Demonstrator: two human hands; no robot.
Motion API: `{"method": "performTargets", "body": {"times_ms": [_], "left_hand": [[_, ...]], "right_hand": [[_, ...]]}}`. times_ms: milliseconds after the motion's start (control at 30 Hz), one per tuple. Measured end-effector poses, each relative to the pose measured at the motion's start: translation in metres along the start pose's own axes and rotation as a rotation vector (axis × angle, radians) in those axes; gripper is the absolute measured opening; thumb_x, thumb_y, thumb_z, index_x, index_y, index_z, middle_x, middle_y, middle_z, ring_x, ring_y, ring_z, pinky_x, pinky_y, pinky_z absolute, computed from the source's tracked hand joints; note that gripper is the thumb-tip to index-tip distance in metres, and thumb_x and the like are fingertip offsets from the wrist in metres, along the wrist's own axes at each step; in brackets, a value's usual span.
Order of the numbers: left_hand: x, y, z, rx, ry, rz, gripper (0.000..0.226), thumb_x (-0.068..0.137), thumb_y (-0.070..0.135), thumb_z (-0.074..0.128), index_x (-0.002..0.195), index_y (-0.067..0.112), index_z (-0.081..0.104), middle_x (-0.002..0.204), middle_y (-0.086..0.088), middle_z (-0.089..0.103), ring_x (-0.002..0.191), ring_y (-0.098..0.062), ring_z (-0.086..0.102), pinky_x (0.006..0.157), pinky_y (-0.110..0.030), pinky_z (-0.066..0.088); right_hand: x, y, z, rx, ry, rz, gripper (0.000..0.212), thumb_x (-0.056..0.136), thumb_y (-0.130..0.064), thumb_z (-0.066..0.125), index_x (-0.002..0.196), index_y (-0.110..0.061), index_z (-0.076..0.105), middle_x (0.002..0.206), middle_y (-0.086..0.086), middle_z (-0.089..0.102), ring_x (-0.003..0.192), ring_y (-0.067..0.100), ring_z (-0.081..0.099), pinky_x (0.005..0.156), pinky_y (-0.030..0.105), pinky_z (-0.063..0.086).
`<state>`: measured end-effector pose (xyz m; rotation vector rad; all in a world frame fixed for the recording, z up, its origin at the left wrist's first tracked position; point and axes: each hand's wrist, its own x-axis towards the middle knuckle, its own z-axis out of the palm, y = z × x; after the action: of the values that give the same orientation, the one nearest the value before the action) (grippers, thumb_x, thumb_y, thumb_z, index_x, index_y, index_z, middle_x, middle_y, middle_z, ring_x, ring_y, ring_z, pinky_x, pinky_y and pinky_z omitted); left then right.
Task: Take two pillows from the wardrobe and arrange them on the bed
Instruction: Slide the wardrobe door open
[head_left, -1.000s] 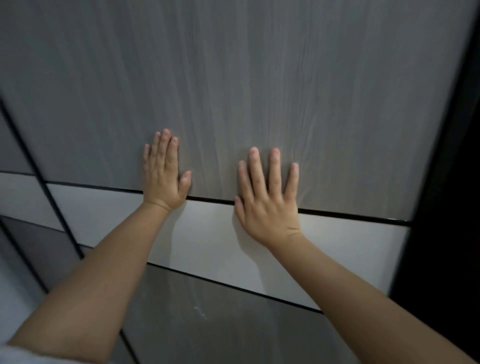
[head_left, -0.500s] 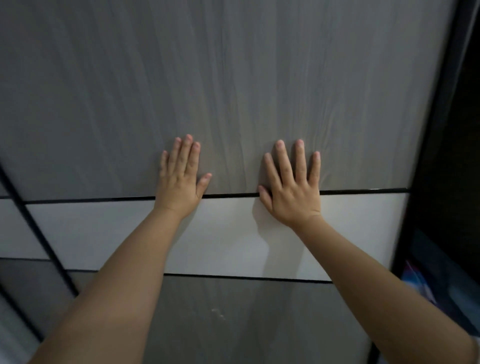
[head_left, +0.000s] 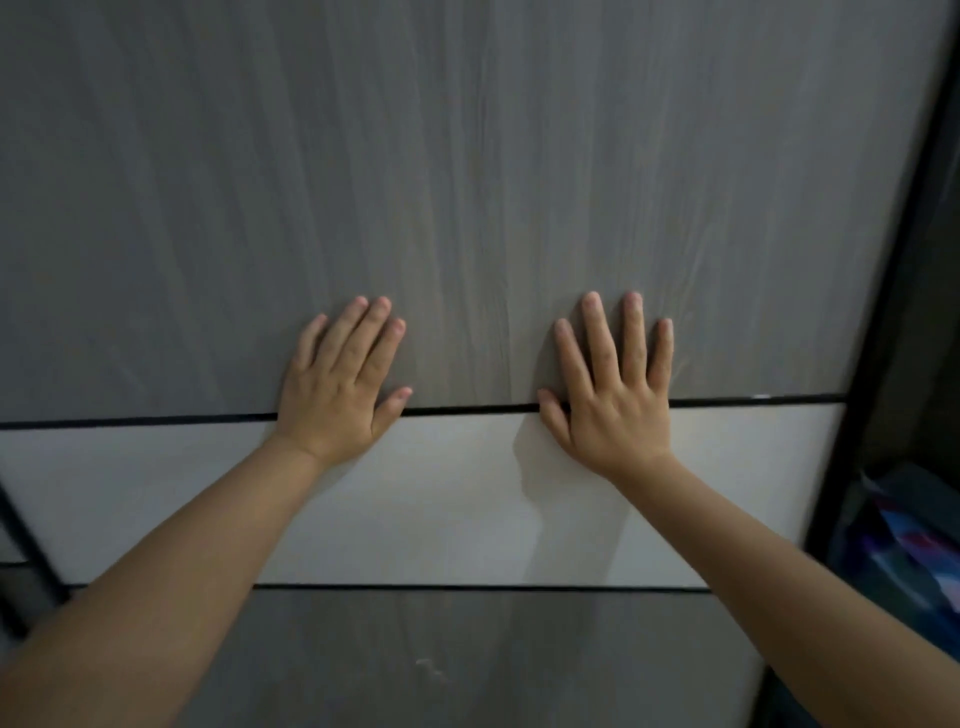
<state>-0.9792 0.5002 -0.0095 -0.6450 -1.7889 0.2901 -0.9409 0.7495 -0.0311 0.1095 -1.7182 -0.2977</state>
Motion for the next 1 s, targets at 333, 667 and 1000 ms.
{"method": "performTargets", "body": {"times_ms": [333,667,1000], "left_hand": [[-0.076,-0.121,0.002,0.034,0.094,0.017,0.051,0.08,0.032,0.041,0.122,0.003,0.043,0.119,-0.022,0.064,0.122,-0.029,0.035,0.091,-0.064,0.041],[-0.094,-0.151,0.0,-0.163,0.036,0.118,0.055,0.079,0.036,0.038,0.121,0.01,0.061,0.126,-0.006,0.064,0.114,-0.022,0.062,0.093,-0.049,0.05],[-0.09,-0.082,-0.004,-0.474,0.164,0.091,0.041,0.073,0.021,0.043,0.105,0.003,0.06,0.1,-0.019,0.072,0.097,-0.031,0.055,0.086,-0.046,0.044]], "right_hand": [[0.032,-0.147,-0.002,0.1,-0.112,0.103,0.053,0.079,-0.038,0.045,0.121,-0.005,0.044,0.123,0.028,0.059,0.112,0.056,0.05,0.088,0.071,0.038],[0.052,-0.221,-0.027,0.069,-0.412,0.461,0.065,0.082,-0.035,0.039,0.119,0.018,0.049,0.122,0.05,0.044,0.111,0.07,0.037,0.087,0.078,0.03],[0.009,-0.174,-0.077,0.077,-0.607,0.379,0.042,0.086,-0.012,0.06,0.127,-0.007,0.052,0.143,0.02,0.041,0.135,0.045,0.029,0.107,0.06,0.026]]}}
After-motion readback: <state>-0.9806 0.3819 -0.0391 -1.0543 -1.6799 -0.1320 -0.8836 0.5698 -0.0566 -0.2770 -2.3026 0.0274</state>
